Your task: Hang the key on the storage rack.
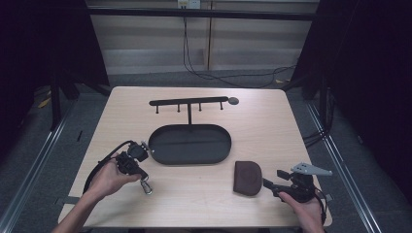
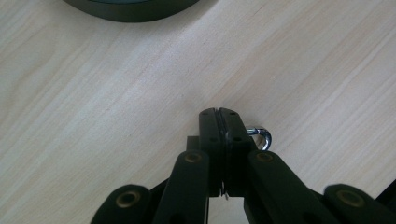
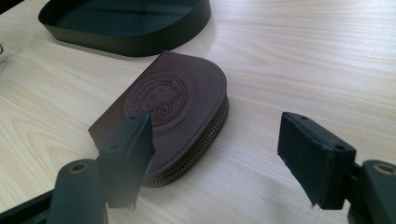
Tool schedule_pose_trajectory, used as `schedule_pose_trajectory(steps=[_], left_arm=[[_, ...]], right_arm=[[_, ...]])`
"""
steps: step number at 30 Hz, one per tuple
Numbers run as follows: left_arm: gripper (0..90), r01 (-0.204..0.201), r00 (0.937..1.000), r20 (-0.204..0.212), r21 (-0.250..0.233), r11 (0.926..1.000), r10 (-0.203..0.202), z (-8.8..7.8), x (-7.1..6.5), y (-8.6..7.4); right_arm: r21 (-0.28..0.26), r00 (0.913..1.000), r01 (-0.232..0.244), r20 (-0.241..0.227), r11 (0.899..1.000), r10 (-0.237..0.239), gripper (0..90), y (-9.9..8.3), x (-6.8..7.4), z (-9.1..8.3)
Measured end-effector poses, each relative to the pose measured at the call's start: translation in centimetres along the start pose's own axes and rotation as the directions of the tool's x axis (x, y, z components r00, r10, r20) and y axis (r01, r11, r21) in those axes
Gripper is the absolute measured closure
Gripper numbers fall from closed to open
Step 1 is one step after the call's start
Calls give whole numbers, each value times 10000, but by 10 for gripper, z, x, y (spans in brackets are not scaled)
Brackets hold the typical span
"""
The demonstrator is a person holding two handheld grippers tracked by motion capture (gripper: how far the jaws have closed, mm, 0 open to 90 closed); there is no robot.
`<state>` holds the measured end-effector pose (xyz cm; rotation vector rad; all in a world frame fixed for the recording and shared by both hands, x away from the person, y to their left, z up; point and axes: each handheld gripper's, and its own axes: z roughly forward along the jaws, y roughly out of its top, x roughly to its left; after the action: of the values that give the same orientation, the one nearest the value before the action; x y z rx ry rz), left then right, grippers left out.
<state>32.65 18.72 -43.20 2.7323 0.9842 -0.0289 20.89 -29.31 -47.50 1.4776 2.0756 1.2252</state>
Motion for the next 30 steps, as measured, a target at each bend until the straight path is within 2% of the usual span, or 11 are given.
schedule_pose_trajectory(steps=[5,7,15,19,22,30], left_arm=[[893,-225,9997,79,149,9996,224,-6,1,-1],[893,-247,9997,-42,77,9997,248,-9,0,-1],[894,-369,9993,30,26,9993,368,-27,0,-4],[894,-566,9984,-73,61,9984,566,-31,-1,-4],[894,-807,9967,-37,262,9964,809,-33,0,-4],[894,-904,9958,-51,575,9942,909,-39,-4,1]], right_arm=[[5,10000,-10,-7,10000,10,268,0,0,0],[20,10000,-11,-11,10000,12,268,0,0,0],[102,10000,-47,5,9999,47,266,0,0,1],[107,10000,-47,8,9999,47,263,0,0,1],[144,10000,-51,34,9999,51,259,0,0,1],[171,10000,-68,26,9998,67,250,0,0,2]])
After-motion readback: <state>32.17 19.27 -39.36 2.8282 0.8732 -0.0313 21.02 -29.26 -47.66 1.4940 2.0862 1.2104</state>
